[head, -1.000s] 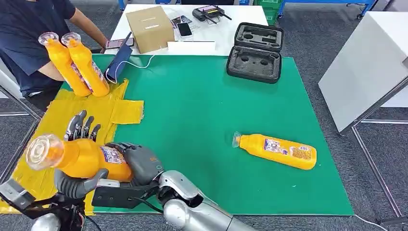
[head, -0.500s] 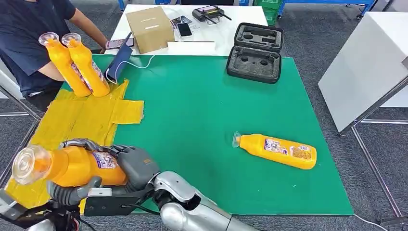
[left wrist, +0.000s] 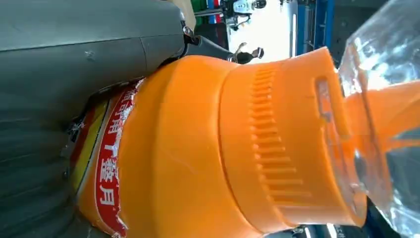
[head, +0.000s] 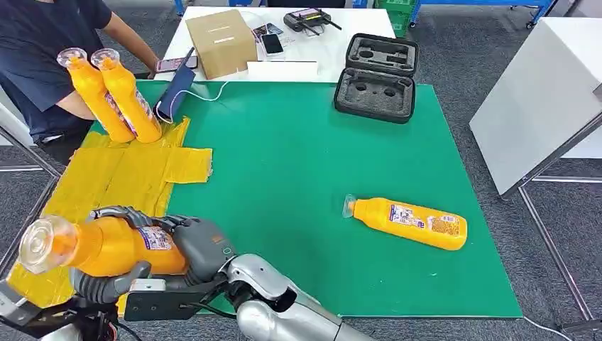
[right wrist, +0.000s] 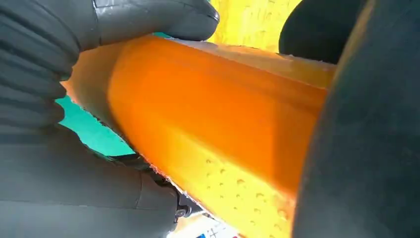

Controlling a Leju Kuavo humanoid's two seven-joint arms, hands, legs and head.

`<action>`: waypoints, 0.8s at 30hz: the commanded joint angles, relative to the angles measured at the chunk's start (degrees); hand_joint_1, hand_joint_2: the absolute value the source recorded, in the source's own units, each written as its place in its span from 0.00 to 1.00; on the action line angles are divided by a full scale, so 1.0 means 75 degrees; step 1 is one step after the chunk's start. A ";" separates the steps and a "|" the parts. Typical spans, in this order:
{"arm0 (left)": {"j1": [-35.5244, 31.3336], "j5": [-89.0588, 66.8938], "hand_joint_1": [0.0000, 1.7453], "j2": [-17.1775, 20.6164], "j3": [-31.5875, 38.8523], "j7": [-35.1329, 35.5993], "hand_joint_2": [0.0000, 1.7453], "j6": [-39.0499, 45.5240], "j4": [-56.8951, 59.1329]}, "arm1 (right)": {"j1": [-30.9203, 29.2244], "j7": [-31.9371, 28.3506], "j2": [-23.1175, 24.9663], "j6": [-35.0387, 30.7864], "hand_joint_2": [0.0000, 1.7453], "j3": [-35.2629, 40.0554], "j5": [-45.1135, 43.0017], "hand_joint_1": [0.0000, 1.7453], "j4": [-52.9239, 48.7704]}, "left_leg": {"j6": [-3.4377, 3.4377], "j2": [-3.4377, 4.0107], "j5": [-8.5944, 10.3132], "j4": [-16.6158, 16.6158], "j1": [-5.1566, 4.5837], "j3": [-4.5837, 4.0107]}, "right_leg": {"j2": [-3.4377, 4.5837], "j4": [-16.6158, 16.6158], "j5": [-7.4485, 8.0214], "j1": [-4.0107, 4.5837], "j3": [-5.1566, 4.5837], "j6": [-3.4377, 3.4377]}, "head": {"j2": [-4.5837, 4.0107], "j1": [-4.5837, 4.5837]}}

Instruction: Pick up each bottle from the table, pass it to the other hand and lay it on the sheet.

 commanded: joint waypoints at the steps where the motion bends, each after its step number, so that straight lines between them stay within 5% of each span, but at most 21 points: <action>1: -0.0435 -0.2076 1.00 0.0259 0.0107 -0.0369 1.00 0.1162 0.0358 | 0.0400 -0.0016 -0.0411 -0.0266 1.00 -0.0785 0.0103 0.00 -0.0399 | -0.0005 -0.0024 0.0003 -0.0009 0.0002 0.0019 | -0.0015 -0.0011 -0.0005 0.0002 0.0029 -0.0004 | 0.0000 0.0000; 2: -0.0468 -0.2466 1.00 0.0288 0.0203 -0.0495 1.00 0.1425 0.0417 | 0.0499 -0.0025 -0.0506 -0.0290 1.00 -0.0962 0.0132 0.00 -0.0581 | -0.0003 -0.0025 0.0005 -0.0007 0.0002 0.0010 | -0.0018 -0.0010 -0.0003 0.0002 0.0021 -0.0003 | 0.0000 0.0003; 3: -0.0504 -0.3244 1.00 0.0337 0.0305 -0.0658 1.00 0.1911 0.0485 | 0.0662 -0.0056 -0.0646 -0.0324 0.00 -0.1198 0.0194 0.00 -0.0902 | -0.0004 -0.0024 0.0005 -0.0008 0.0002 0.0016 | -0.0015 -0.0010 -0.0004 0.0001 0.0026 -0.0004 | 0.0000 0.0000; 11: -0.0510 -0.3271 1.00 0.0328 0.0371 -0.0703 1.00 0.1902 0.0554 | 0.0757 -0.0079 -0.0709 -0.0283 0.00 -0.1253 0.0253 0.00 -0.1111 | -0.0004 -0.0017 0.0002 -0.0007 0.0000 0.0018 | -0.0009 -0.0010 -0.0005 0.0000 0.0024 -0.0003 | 0.0000 0.0000; 17: -0.0198 -0.7149 1.00 0.0517 0.0368 -0.0982 1.00 0.5226 0.1035 | 0.1561 -0.0069 -0.1343 -0.0274 0.00 -0.1971 0.0599 0.00 -0.2544 | -0.0002 -0.0024 0.0004 -0.0015 0.0000 0.0024 | -0.0017 -0.0021 -0.0003 0.0000 0.0034 -0.0001 | 0.0000 0.0000; 23: 0.0207 -1.1590 1.00 0.1063 -0.0213 0.0824 1.00 0.8263 0.3252 | 0.2350 -0.0146 -0.2309 -0.0329 0.00 -0.2185 0.0766 0.00 -0.3865 | 0.0000 -0.0026 0.0006 -0.0038 -0.0014 0.0047 | -0.0018 -0.0036 -0.0004 -0.0015 0.0052 0.0000 | 0.0000 0.0000; 24: 0.0148 -1.1870 1.00 0.1134 -0.0325 0.0998 1.00 0.8263 0.3545 | 0.2474 -0.0199 -0.2475 -0.0343 1.00 -0.2251 0.0763 0.00 -0.4042 | 0.0000 -0.0031 0.0007 -0.0039 -0.0014 0.0048 | -0.0024 -0.0039 -0.0004 -0.0017 0.0053 0.0000 | 0.0000 -0.0003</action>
